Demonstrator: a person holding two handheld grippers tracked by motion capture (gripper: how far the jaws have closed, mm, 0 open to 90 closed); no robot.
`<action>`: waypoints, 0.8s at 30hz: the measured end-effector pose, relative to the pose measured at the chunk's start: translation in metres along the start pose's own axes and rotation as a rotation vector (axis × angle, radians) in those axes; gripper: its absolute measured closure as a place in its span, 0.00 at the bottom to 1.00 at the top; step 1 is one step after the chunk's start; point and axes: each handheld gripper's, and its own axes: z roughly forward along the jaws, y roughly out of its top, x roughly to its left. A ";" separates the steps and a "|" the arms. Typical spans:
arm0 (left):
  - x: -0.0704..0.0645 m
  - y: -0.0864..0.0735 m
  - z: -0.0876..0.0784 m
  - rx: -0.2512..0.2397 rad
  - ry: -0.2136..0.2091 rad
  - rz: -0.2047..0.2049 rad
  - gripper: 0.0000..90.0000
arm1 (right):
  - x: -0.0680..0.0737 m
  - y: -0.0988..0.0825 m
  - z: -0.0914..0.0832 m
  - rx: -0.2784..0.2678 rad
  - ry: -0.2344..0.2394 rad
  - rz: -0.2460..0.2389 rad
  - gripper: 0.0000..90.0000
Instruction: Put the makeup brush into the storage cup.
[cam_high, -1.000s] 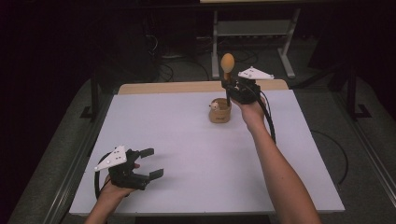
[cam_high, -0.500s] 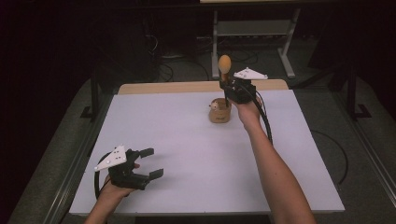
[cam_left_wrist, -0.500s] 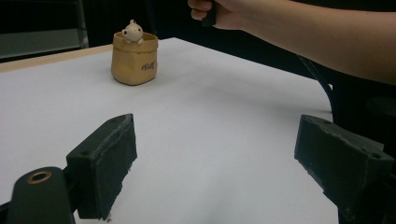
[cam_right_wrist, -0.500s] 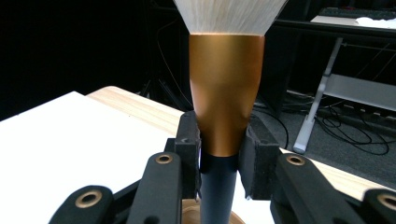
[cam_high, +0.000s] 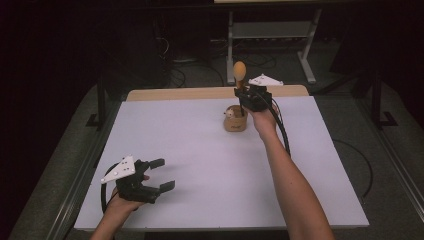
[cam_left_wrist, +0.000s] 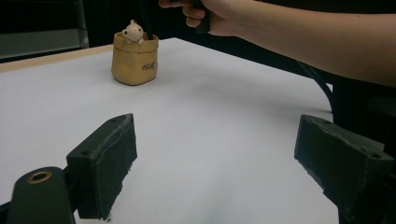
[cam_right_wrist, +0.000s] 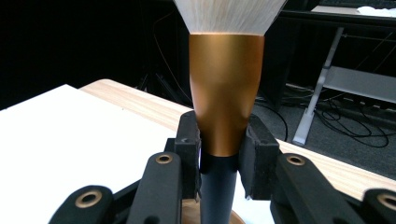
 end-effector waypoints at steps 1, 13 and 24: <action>0.000 0.000 0.000 -0.001 0.000 0.001 0.14 | 0.000 -0.001 0.001 0.002 0.000 -0.003 0.78; 0.001 0.000 -0.001 -0.005 0.001 0.002 0.14 | 0.004 -0.008 0.011 0.036 -0.003 -0.010 0.78; 0.001 0.000 -0.001 -0.001 0.001 0.001 0.14 | 0.004 -0.013 0.017 0.060 0.005 -0.016 0.78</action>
